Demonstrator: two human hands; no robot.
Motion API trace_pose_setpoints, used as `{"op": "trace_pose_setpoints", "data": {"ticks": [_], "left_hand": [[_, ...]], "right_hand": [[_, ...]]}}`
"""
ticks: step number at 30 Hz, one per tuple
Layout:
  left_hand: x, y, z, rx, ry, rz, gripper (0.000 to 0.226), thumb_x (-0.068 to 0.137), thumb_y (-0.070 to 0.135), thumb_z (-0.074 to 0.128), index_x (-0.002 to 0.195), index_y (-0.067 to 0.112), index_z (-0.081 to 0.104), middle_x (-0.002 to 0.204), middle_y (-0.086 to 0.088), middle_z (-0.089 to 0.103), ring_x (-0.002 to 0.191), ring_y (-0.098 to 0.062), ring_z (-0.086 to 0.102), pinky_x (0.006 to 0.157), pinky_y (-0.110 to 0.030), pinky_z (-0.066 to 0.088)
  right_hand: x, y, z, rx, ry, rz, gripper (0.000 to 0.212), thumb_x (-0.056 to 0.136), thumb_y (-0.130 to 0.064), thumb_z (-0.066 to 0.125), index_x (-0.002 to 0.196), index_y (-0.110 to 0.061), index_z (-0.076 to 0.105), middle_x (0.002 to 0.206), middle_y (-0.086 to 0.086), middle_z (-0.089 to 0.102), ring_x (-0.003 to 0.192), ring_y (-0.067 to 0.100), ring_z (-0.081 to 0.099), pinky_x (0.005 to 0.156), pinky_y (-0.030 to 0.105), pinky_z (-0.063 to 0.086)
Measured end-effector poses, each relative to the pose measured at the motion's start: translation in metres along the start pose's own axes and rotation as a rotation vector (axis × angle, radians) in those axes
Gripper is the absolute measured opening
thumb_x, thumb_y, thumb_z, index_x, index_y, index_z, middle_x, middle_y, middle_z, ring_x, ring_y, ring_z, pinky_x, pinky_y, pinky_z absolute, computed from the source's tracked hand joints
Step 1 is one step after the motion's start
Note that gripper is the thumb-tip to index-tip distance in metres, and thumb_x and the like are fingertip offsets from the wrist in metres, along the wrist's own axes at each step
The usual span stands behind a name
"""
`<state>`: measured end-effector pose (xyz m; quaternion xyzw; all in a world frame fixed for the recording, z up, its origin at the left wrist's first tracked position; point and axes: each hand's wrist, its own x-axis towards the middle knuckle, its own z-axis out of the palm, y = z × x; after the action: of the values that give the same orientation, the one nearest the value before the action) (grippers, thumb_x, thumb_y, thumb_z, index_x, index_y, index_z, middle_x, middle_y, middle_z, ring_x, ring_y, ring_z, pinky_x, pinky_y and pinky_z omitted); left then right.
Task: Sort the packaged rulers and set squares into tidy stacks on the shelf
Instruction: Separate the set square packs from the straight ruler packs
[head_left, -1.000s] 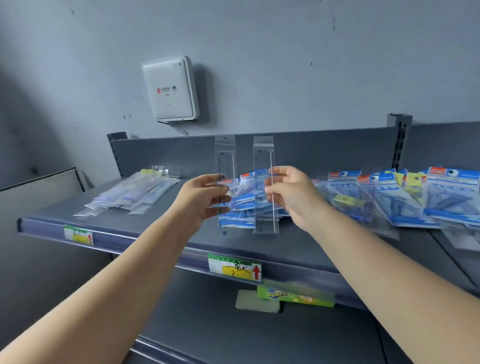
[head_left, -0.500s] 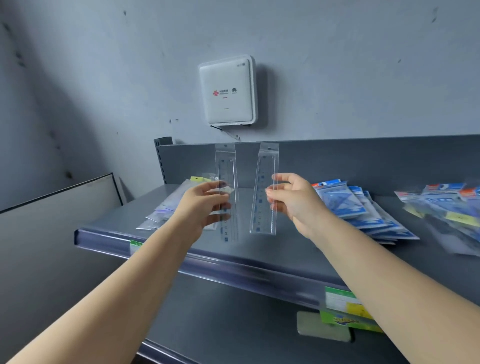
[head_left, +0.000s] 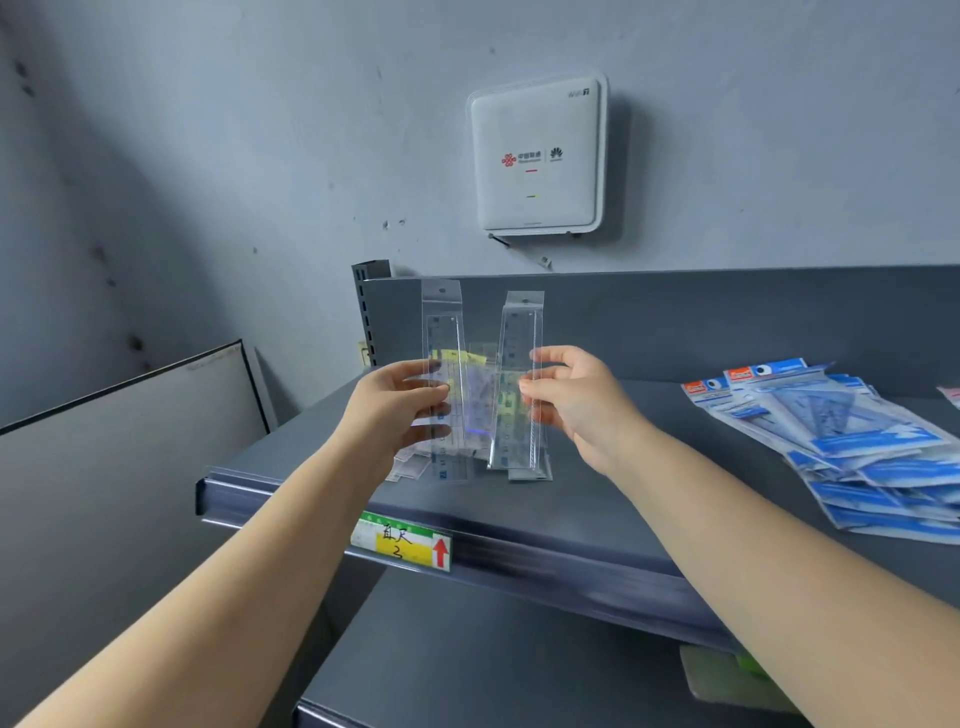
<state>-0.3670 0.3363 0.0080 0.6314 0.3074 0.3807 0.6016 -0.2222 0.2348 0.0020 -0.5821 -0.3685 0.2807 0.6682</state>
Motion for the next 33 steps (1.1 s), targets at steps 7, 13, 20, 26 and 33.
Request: {"op": "trace_pose_setpoints", "data": {"ticks": [7, 13, 20, 26, 33], "left_hand": [[0.036, -0.005, -0.012, 0.006, 0.053, 0.035, 0.029, 0.086, -0.002, 0.062, 0.113, 0.008, 0.058, 0.079, -0.005, 0.062, 0.064, -0.017, 0.062, 0.051, -0.026, 0.057], [0.066, -0.001, -0.015, 0.08, 0.09, 0.091, 0.031, 0.084, -0.004, 0.064, 0.113, 0.005, 0.058, 0.081, -0.005, 0.063, 0.06, -0.016, 0.061, 0.051, -0.026, 0.057], [0.086, -0.011, -0.014, 0.099, 0.063, 0.1, 0.036, 0.083, -0.004, 0.065, 0.117, 0.001, 0.055, 0.08, -0.006, 0.062, 0.062, -0.015, 0.061, 0.057, -0.028, 0.059], [0.102, -0.016, -0.022, 0.246, 0.06, 0.156, 0.044, 0.082, 0.002, 0.068, 0.123, 0.002, 0.054, 0.094, -0.008, 0.062, 0.071, -0.016, 0.061, 0.065, -0.023, 0.058], [0.108, -0.014, -0.054, 0.47, 0.088, 0.301, 0.027, 0.087, 0.014, 0.061, 0.114, 0.012, 0.059, 0.098, 0.0, 0.057, 0.07, -0.006, 0.05, 0.056, -0.02, 0.038]], "right_hand": [[0.032, -0.01, 0.022, -0.027, 0.012, -0.005, 0.03, 0.085, 0.005, 0.055, 0.11, -0.01, 0.051, 0.084, 0.003, 0.057, 0.07, 0.016, 0.053, 0.061, 0.025, 0.048], [0.061, -0.02, 0.031, 0.08, 0.022, -0.004, 0.031, 0.085, 0.005, 0.056, 0.111, -0.01, 0.052, 0.084, 0.005, 0.056, 0.068, 0.014, 0.052, 0.054, 0.022, 0.047], [0.069, -0.012, 0.034, 0.013, 0.073, 0.001, 0.032, 0.084, 0.004, 0.055, 0.113, -0.01, 0.053, 0.083, 0.005, 0.056, 0.072, 0.015, 0.053, 0.058, 0.023, 0.047], [0.067, -0.014, 0.04, -0.061, 0.133, -0.024, 0.04, 0.084, 0.005, 0.054, 0.122, -0.007, 0.05, 0.085, 0.005, 0.059, 0.072, 0.016, 0.053, 0.06, 0.023, 0.048], [0.076, -0.026, 0.06, -0.248, 0.249, -0.192, 0.049, 0.085, -0.004, 0.06, 0.13, -0.007, 0.041, 0.092, 0.002, 0.062, 0.074, 0.018, 0.056, 0.069, 0.03, 0.047]]}}
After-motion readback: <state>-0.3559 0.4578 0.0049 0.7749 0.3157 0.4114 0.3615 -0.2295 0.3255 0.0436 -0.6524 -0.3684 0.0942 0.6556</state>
